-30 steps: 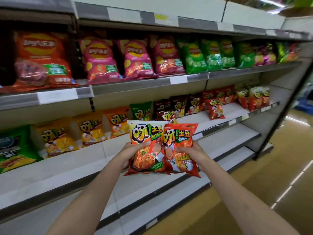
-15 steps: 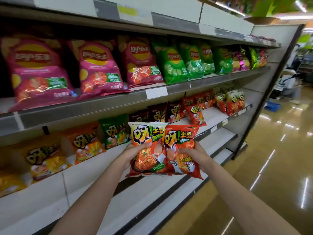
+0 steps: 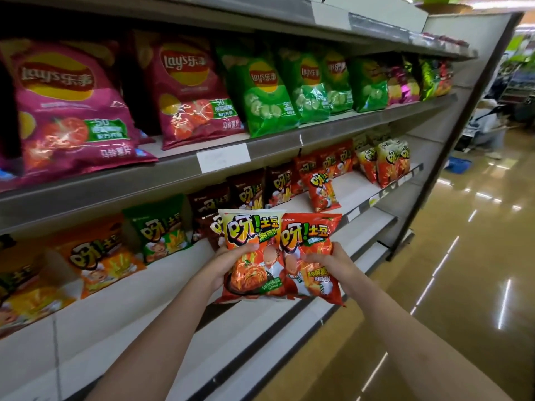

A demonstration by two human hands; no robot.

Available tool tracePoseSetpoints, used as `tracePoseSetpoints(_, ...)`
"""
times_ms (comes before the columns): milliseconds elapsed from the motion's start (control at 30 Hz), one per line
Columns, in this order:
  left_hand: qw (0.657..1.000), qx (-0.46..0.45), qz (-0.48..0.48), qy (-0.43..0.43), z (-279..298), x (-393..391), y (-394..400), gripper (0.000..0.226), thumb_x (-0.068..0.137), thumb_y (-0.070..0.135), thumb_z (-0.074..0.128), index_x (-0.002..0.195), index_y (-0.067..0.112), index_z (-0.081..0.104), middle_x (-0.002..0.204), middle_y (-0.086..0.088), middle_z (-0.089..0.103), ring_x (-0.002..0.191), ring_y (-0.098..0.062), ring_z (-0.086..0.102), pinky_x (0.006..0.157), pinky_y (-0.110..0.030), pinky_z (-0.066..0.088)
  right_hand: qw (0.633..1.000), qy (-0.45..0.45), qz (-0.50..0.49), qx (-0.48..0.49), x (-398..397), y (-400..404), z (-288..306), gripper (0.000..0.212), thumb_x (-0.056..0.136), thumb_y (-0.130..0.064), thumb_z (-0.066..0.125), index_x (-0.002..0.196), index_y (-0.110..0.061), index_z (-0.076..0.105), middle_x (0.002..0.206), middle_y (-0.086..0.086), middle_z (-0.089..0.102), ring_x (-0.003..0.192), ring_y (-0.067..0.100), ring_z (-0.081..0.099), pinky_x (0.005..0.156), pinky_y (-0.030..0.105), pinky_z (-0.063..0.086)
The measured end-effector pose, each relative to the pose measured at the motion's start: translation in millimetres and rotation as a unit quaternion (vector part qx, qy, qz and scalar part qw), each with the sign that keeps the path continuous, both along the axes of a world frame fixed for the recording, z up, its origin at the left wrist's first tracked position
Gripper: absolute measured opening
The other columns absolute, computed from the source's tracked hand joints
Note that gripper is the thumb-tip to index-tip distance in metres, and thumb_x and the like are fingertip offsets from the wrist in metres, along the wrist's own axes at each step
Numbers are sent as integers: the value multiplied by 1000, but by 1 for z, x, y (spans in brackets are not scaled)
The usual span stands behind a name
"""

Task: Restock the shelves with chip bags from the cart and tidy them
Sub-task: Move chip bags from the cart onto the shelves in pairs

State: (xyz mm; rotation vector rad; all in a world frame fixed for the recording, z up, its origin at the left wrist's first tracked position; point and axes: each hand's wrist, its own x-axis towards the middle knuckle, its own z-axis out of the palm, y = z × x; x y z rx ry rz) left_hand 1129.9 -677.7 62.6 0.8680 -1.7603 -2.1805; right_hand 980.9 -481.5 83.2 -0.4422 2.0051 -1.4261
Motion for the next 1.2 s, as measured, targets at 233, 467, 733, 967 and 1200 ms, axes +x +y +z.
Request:
tracePoseSetpoints(233, 1000, -9, 9, -23, 6, -89, 26, 99, 38, 56, 91, 122, 17, 58, 110, -7, 71, 103, -26, 67, 97, -44, 51, 999, -19, 16, -27, -95, 25, -3, 72, 67, -26, 85, 124, -19, 42, 112, 8, 65, 100, 30, 66, 92, 51, 53)
tracePoseSetpoints(467, 1000, -10, 10, 26, 20, -233, 85, 68, 60, 42, 82, 121, 19, 61, 107, -6, 73, 100, -25, 69, 93, -40, 53, 999, -5, -5, -51, -233, 83, 16, 58, 73, -17, 81, 118, -18, 44, 109, 6, 65, 102, 28, 64, 95, 49, 50)
tracePoseSetpoints(733, 1000, 20, 0, 24, 11, -357, 134, 79, 58, 43, 84, 127, 16, 57, 110, -9, 72, 100, -26, 69, 86, -38, 55, 998, -8, -27, -60, -357, 127, 13, 78, 62, -20, 87, 126, -12, 42, 112, 10, 65, 103, 30, 64, 96, 52, 49)
tracePoseSetpoints(967, 1000, 16, 11, 4, -4, -410, 124, 96, 46, 48, 92, 130, 19, 55, 110, -7, 72, 100, -26, 69, 90, -41, 54, 998, -43, -18, -49, -413, 119, -11, 80, 64, -25, 86, 127, -18, 38, 115, 8, 63, 104, 30, 63, 96, 53, 49)
tracePoseSetpoints(1200, 999, 25, 16, -21, -27, -484, 90, 114, 37, 64, 89, 135, 23, 48, 127, -7, 63, 113, -27, 62, 103, -47, 46, 999, -34, -17, -18, -487, 86, -21, 80, 67, -26, 85, 124, -16, 30, 114, 9, 59, 103, 30, 63, 94, 51, 51)
